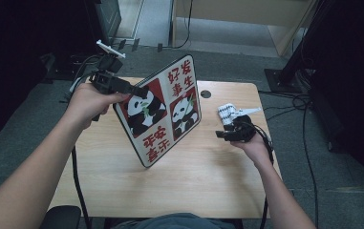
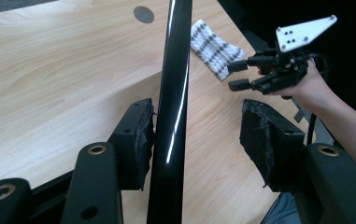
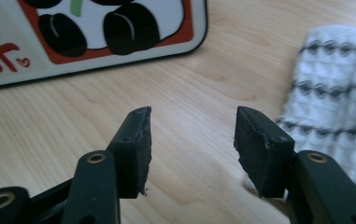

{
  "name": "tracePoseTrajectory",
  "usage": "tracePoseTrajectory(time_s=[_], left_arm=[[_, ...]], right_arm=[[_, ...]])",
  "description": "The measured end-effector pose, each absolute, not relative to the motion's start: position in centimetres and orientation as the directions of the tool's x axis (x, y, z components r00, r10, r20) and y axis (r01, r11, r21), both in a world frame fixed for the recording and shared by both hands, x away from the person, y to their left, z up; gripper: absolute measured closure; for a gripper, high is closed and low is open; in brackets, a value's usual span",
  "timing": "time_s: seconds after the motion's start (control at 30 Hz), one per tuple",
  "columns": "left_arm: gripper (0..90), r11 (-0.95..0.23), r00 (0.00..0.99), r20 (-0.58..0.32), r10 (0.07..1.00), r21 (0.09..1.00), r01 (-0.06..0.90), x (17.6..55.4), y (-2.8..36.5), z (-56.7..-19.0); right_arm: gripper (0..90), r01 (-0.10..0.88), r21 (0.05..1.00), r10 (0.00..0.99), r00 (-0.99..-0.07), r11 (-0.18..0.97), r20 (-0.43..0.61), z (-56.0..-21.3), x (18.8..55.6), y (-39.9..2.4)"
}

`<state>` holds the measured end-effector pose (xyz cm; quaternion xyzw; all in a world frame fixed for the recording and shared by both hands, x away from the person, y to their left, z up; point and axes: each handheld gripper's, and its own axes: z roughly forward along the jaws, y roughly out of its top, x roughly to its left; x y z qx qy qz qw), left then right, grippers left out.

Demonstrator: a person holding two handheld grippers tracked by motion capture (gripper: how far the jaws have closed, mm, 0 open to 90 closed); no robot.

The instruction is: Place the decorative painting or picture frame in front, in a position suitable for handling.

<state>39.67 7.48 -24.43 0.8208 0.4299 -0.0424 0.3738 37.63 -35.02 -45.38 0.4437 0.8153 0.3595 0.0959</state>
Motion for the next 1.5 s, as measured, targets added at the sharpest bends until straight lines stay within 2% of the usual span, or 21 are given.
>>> tracePoseTrajectory(time_s=[0.33, 0.4, 0.7, 1.03, 1.23, 1.5], left_arm=[[44.6, -0.334, 0.627, -0.388, 0.676, 0.597, 0.729, 38.0, 9.0, -25.8], [45.0, -0.329, 0.626, -0.362, 0.691, 0.613, 0.718, 37.6, 9.2, -26.1], [45.3, -0.303, 0.63, -0.395, 0.669, 0.629, 0.716, 36.5, 10.0, -27.5], [45.1, -0.285, 0.618, -0.412, 0.669, 0.626, 0.726, 35.5, 11.1, -29.3], [45.0, -0.268, 0.612, -0.427, 0.666, 0.629, 0.73, 35.1, 11.7, -30.4], [45.0, -0.248, 0.606, -0.437, 0.664, 0.636, 0.731, 34.8, 11.8, -31.5]], right_arm=[[48.4, 0.655, 0.698, 0.826, -0.539, 0.29, 0.162, -44.6, 39.6, -37.1], [48.4, 0.655, 0.704, 0.832, -0.529, 0.273, 0.169, -44.6, 40.1, -37.4], [48.3, 0.67, 0.697, 0.866, -0.479, 0.254, 0.145, -45.2, 42.5, -38.4], [47.6, 0.705, 0.676, 0.904, -0.406, 0.215, 0.135, -46.8, 45.0, -39.8], [47.0, 0.748, 0.63, 0.913, -0.381, 0.21, 0.148, -47.9, 46.1, -40.2], [47.0, 0.764, 0.597, 0.916, -0.384, 0.243, 0.118, -49.4, 46.1, -39.7]])
